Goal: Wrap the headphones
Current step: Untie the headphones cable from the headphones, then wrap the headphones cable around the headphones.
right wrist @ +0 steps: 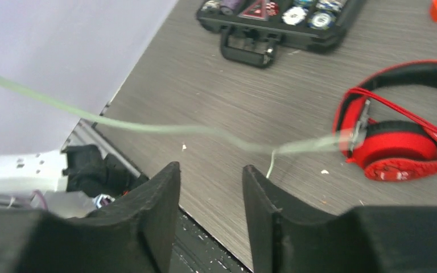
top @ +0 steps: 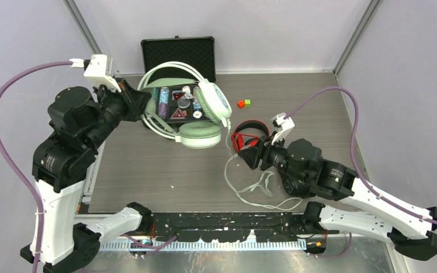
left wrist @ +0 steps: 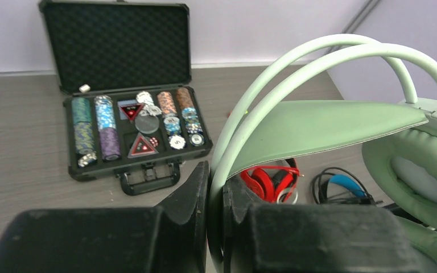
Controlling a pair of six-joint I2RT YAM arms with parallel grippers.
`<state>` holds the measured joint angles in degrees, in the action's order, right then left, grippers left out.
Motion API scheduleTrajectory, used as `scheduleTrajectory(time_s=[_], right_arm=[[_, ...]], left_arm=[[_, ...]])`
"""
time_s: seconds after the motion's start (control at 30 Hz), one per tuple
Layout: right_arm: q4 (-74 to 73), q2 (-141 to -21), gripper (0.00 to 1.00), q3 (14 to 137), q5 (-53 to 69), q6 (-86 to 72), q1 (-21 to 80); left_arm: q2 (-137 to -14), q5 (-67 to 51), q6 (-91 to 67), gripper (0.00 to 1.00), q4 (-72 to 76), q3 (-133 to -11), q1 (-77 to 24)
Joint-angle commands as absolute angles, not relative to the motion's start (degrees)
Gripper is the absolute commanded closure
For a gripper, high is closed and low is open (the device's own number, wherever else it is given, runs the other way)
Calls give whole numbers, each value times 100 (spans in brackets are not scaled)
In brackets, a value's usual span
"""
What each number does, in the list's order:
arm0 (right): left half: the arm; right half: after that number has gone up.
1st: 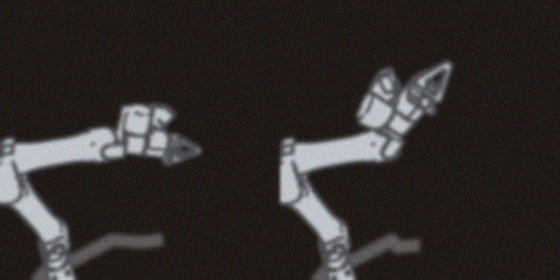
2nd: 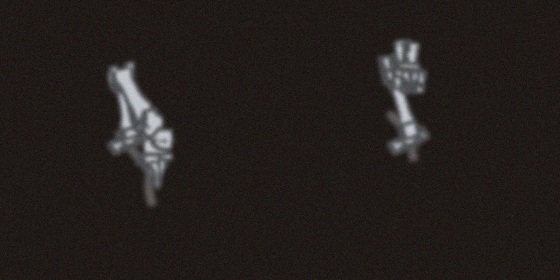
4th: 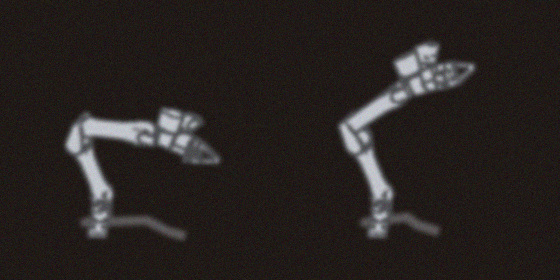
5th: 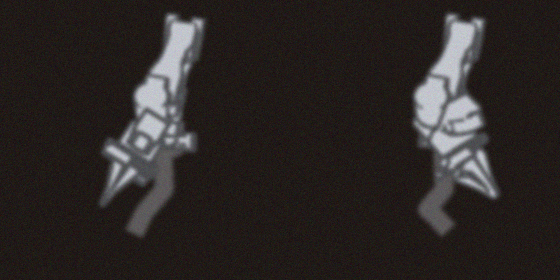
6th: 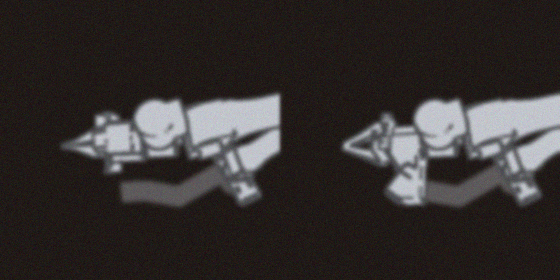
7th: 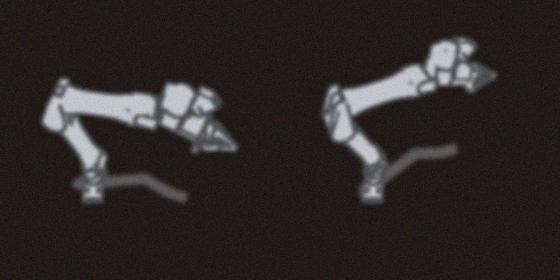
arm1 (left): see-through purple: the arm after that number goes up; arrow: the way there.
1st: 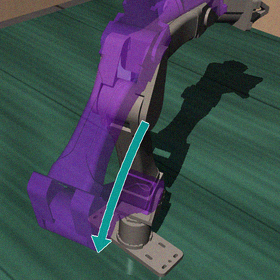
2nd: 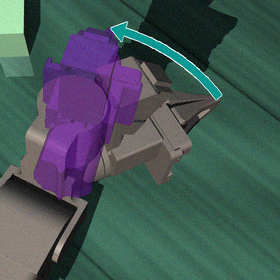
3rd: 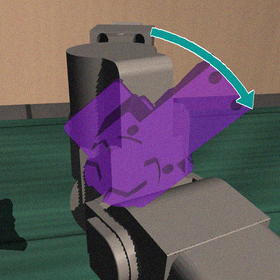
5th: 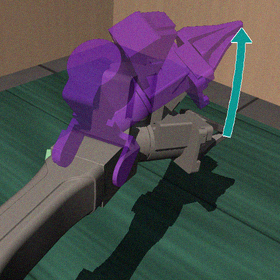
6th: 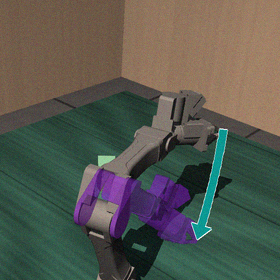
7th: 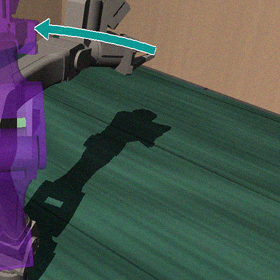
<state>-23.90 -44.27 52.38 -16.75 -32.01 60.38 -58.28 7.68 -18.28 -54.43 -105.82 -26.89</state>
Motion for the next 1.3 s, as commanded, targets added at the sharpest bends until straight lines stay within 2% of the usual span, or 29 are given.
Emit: scheduleTrajectory(time_s=[0.0, 0.17, 0.43, 0.63, 0.73, 0.87, 1.07, 1.27], right_arm=[[-1451, -4173, 46, 5295, -717, -2613, 6051], [0, -3844, 36, 4463, 253, -1794, 6051], [1625, -3996, 36, 3685, 1341, -932, 6052], [1688, -4226, 39, 3617, 1750, -980, 6054], [1320, -4012, 41, 3639, 1091, -979, 6051], [812, -3351, 38, 3632, 426, -946, 6052], [758, -2673, 34, 3494, 1056, -1035, 6052], [1002, -3227, 35, 3646, 1635, -1147, 6051]], left_arm=[[-5790, -43, -2492, 100, -4972, -10468, -2681], [-5811, -465, -2803, 100, -4699, -10209, -2681], [-6128, -857, -2999, 100, -4693, -10671, -2681], [-6249, -872, -2958, 100, -4631, -10824, -2681], [-6279, -796, -2763, 100, -4659, -10882, -2681], [-6307, -464, -2570, 100, -4851, -10974, -2681], [-6375, -324, -2534, 100, -4890, -11069, -2681], [-6393, -584, -2725, 100, -4694, -10987, -2681]])
